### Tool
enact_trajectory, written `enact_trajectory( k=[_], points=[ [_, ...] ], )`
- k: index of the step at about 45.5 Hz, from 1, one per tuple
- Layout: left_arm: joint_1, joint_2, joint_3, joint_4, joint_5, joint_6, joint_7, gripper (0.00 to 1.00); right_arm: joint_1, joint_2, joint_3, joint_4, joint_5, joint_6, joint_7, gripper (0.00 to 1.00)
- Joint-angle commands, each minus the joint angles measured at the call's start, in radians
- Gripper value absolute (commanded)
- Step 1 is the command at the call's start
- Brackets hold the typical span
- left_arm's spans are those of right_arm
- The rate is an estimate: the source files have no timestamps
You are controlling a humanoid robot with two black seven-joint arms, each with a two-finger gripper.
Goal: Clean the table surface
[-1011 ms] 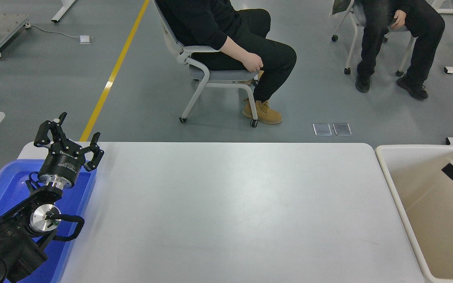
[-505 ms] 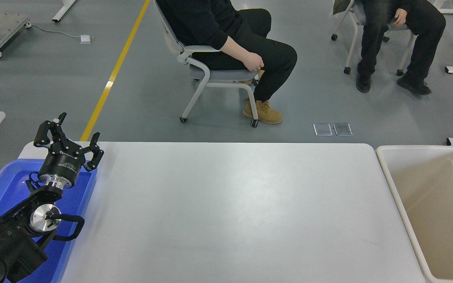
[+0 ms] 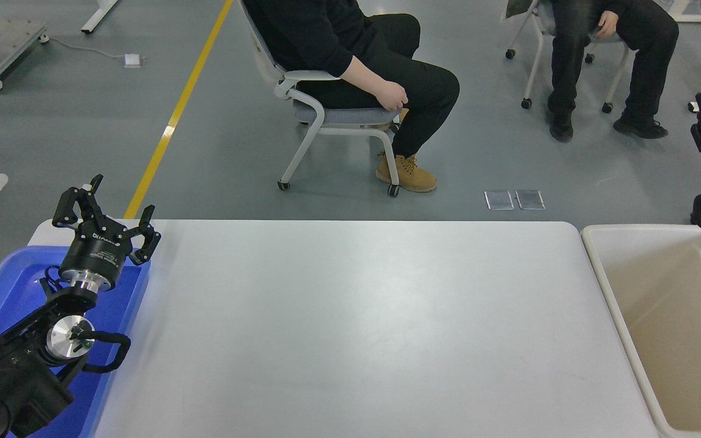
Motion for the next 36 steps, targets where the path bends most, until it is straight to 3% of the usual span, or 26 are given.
enact_trajectory(
  k=[1, 8, 27, 36],
  points=[
    [0.000, -0.001, 0.000, 0.000, 0.000, 0.000, 0.000, 1.00, -0.068, 0.046, 0.089, 0.177, 0.000, 0.008, -0.002, 0.99],
    [0.000, 0.000, 0.000, 0.000, 0.000, 0.000, 0.000, 1.00, -0.105, 0.133, 0.102, 0.174, 0.000, 0.006, -0.002, 0.99],
    [0.000, 0.000, 0.000, 0.000, 0.000, 0.000, 0.000, 1.00, -0.273, 0.215, 0.087, 0.171, -0.002, 0.006, 0.005, 0.99],
    [0.000, 0.000, 0.000, 0.000, 0.000, 0.000, 0.000, 1.00, -0.350, 0.216, 0.067, 0.174, -0.003, 0.006, 0.122, 0.99]
  ],
)
